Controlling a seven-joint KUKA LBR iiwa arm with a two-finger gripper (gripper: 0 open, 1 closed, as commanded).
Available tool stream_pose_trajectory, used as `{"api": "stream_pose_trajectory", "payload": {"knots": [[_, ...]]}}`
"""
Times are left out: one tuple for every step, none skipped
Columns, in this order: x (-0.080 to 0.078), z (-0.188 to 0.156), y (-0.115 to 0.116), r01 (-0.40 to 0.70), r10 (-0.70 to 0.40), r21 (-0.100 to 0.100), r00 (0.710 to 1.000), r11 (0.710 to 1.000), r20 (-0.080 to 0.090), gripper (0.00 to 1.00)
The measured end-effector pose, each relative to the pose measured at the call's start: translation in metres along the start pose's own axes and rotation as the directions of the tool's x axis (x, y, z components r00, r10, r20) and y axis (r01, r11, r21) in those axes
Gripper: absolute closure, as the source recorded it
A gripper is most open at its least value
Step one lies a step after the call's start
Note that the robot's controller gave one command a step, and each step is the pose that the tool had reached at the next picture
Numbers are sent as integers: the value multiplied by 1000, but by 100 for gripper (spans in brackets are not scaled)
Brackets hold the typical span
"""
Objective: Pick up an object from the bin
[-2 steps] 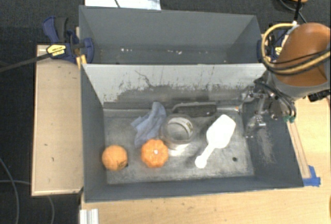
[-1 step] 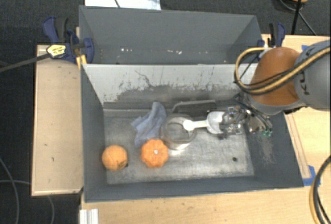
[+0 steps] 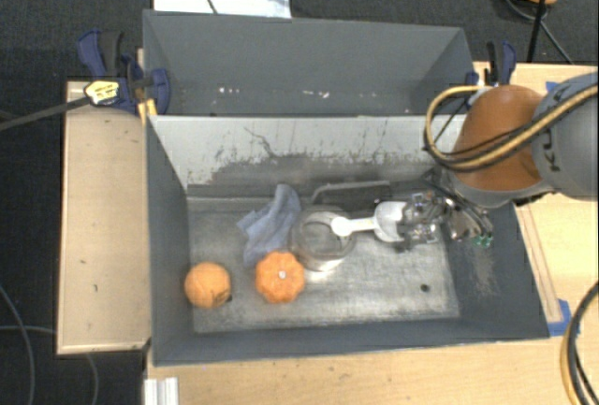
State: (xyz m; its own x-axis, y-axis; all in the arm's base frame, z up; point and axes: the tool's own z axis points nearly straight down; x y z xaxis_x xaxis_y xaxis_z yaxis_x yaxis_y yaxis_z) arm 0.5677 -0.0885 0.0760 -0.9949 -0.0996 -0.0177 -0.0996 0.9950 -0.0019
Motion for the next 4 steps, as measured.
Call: {"api": "stream_pose_trajectory", "payload": {"knots": [[0, 0, 0, 0, 0, 0, 1000, 1000, 0, 100], [-14, -6, -6, 80, -80, -6, 997, 997, -20, 100], [-14, -5, -7, 81, -81, -4, 997, 997, -16, 0], [-16, -7, -6, 83, -83, -4, 996, 997, -11, 100]]}}
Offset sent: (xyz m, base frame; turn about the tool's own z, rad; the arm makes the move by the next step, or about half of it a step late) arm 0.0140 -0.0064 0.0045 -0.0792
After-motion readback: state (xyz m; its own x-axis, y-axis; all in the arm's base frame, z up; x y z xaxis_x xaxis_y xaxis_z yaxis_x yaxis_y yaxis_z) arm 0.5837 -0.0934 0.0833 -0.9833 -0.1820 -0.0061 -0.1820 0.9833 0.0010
